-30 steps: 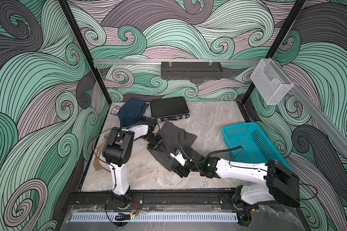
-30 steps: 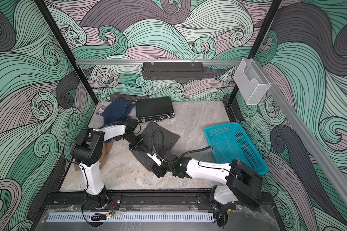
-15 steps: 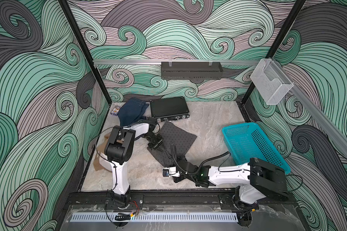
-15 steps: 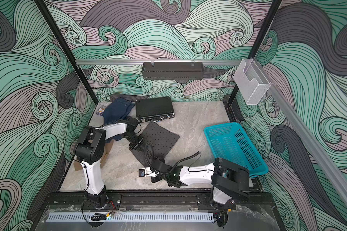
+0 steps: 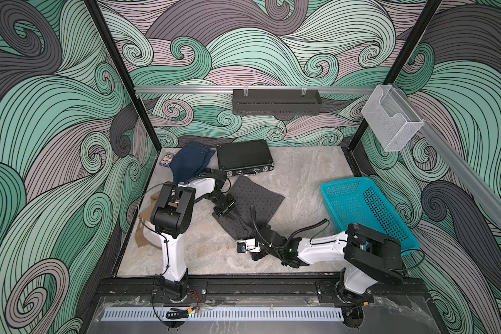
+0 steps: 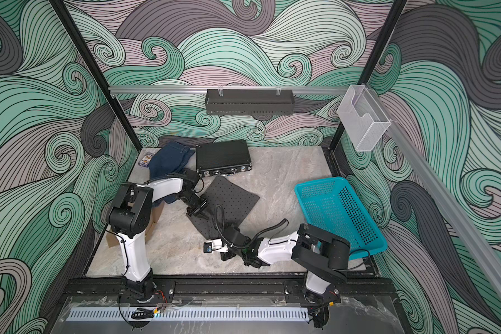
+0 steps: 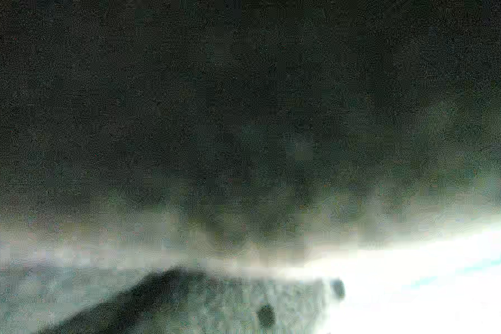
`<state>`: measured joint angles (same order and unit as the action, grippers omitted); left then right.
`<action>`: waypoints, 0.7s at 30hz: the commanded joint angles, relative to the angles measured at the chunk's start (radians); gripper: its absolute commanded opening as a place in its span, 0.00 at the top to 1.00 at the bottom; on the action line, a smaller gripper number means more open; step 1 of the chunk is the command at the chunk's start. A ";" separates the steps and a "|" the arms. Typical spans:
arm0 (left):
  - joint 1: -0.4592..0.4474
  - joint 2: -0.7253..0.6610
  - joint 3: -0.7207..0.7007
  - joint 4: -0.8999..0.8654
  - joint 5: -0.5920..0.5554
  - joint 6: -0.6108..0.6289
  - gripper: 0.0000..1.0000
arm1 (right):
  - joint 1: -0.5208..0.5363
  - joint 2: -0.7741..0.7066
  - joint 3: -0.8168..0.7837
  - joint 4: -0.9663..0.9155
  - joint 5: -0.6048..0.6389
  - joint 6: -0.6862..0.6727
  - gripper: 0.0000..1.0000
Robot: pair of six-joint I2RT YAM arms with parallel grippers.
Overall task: Roll up the skirts
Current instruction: Roll the skirt at the center of the board.
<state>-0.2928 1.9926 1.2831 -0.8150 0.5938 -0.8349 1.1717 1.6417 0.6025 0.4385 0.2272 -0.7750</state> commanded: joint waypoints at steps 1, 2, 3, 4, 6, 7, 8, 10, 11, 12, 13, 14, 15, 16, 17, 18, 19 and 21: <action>0.019 0.052 -0.001 0.016 -0.094 0.023 0.72 | -0.006 0.051 0.012 -0.023 -0.041 -0.005 0.01; 0.021 0.052 0.000 0.019 -0.092 0.023 0.72 | -0.004 0.056 0.011 -0.020 -0.032 -0.007 0.01; 0.024 0.052 0.004 0.017 -0.094 0.024 0.72 | -0.005 0.057 0.014 -0.028 -0.032 -0.002 0.01; 0.027 0.054 0.004 0.015 -0.097 0.023 0.72 | -0.005 0.052 0.016 -0.043 -0.046 0.004 0.01; 0.031 0.063 0.010 0.013 -0.088 0.029 0.72 | -0.003 0.047 0.032 -0.091 -0.068 0.012 0.01; 0.032 0.067 0.013 0.008 -0.086 0.031 0.72 | -0.004 0.045 0.042 -0.125 -0.070 0.014 0.01; 0.034 0.067 0.011 0.009 -0.086 0.032 0.72 | -0.005 0.046 0.045 -0.136 -0.072 0.018 0.01; 0.033 0.063 0.009 0.014 -0.081 0.028 0.72 | -0.009 0.056 0.055 -0.139 -0.067 0.031 0.01; 0.034 0.061 0.011 0.013 -0.087 0.029 0.72 | -0.001 0.048 0.078 -0.203 -0.069 0.043 0.01; 0.035 0.060 0.013 0.008 -0.100 0.031 0.71 | 0.007 0.019 0.087 -0.257 -0.072 0.067 0.01; 0.038 0.062 0.013 0.007 -0.105 0.033 0.71 | 0.008 -0.020 0.078 -0.274 -0.071 0.098 0.01; 0.042 0.067 0.010 0.006 -0.102 0.034 0.71 | 0.007 -0.078 0.050 -0.277 -0.081 0.134 0.01; 0.044 0.072 0.012 0.007 -0.094 0.034 0.71 | 0.008 -0.128 0.025 -0.285 -0.096 0.150 0.01; 0.046 0.076 0.011 0.008 -0.087 0.033 0.71 | 0.009 -0.149 0.016 -0.291 -0.102 0.154 0.01; 0.046 0.078 0.013 0.012 -0.078 0.030 0.71 | 0.011 -0.151 0.024 -0.314 -0.104 0.149 0.01; 0.045 0.077 0.013 0.019 -0.074 0.027 0.71 | 0.011 -0.129 0.047 -0.333 -0.091 0.140 0.01; 0.044 0.074 0.014 0.021 -0.076 0.025 0.71 | 0.011 -0.102 0.070 -0.345 -0.070 0.122 0.01; 0.046 0.071 0.020 0.015 -0.084 0.028 0.70 | 0.011 -0.062 0.102 -0.337 -0.059 0.086 0.01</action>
<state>-0.2657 2.0148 1.2945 -0.8295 0.6407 -0.8215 1.1805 1.5330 0.6674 0.1616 0.1581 -0.6750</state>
